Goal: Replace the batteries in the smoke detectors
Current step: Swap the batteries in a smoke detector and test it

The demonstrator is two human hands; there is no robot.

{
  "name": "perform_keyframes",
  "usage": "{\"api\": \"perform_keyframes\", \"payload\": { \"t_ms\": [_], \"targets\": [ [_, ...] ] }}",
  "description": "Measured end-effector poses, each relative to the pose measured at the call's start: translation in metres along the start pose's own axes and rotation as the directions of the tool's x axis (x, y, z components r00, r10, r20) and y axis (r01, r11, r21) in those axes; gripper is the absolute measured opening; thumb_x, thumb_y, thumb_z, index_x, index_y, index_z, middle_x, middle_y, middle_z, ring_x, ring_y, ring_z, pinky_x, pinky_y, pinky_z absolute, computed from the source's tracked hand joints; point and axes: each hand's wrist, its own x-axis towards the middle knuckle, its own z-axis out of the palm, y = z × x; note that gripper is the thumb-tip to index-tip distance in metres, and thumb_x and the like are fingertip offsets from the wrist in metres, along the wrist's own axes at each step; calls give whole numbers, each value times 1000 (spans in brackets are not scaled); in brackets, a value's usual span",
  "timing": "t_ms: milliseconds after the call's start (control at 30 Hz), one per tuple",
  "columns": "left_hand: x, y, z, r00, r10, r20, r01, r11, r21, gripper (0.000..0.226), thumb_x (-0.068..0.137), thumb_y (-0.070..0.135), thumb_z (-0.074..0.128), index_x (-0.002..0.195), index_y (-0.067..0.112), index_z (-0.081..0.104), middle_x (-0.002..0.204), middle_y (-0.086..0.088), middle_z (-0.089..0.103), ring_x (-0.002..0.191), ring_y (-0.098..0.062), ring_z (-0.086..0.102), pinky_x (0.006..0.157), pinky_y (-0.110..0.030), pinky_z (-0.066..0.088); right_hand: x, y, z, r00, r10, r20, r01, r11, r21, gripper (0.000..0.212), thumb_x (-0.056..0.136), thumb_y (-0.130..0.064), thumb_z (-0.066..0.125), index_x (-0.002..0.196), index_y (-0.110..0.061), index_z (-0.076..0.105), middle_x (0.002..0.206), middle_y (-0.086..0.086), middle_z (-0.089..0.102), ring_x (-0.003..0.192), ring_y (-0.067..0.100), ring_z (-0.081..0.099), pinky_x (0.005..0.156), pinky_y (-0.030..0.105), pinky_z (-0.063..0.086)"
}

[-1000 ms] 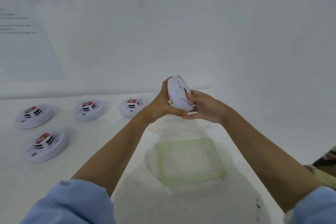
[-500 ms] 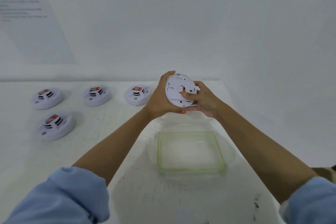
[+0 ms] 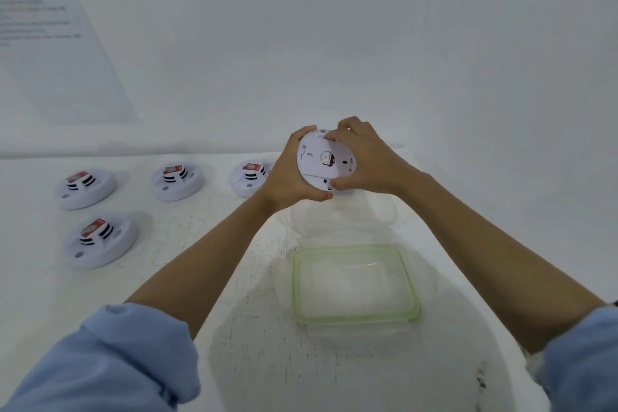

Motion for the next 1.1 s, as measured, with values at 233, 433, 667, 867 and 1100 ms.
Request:
{"api": "perform_keyframes", "payload": {
  "t_ms": [233, 433, 667, 867, 1100],
  "targets": [
    [-3, -2, -4, 999, -33, 20, 33, 999, 37, 105, 43, 31, 79, 133, 16, 26, 124, 8, 42, 107, 16, 47, 83, -5, 42, 9, -8, -3, 994, -57, 91, 75, 976, -206, 70, 64, -28, 78, 122, -4, 47, 112, 8, 49, 100, 21, 48, 79, 24, 38],
    [-3, -2, -8, 999, -32, 22, 31, 998, 58, 107, 44, 27, 81, 134, 9, 27, 121, 13, 42, 105, 17, 47, 82, -4, 41, 12, -13, -4, 984, -118, 132, 157, 929, -336, 69, 62, -30, 78, 115, 3, 51, 104, 15, 52, 91, 27, 49, 76, 27, 38],
    [-6, -1, -7, 999, -45, 19, 44, 998, 47, 107, 42, 30, 79, 134, 10, 29, 121, 12, 45, 106, 11, 49, 85, -9, 44, 12, -14, -12, 977, -108, 184, 166, 927, -336, 69, 64, -27, 77, 120, 1, 49, 109, 14, 51, 96, 27, 49, 80, 27, 39],
    [-15, 6, -14, 1000, 5, -10, -4, 997, 78, 100, 44, 33, 79, 129, 11, 29, 121, 13, 44, 107, 14, 47, 87, -5, 40, -1, -19, -13, 983, -79, 168, 126, 949, -289, 68, 63, -26, 77, 120, -2, 49, 107, 11, 49, 94, 25, 48, 80, 30, 42],
    [-45, 4, -25, 999, -12, -42, 14, 998, 53, 108, 42, 19, 84, 131, 1, 26, 121, -2, 46, 105, 7, 52, 79, -11, 48, -40, -31, -8, 985, 0, 173, 32, 983, -183, 68, 61, -18, 77, 122, -7, 49, 107, 2, 46, 94, 14, 43, 78, 22, 35]
  ]
}}
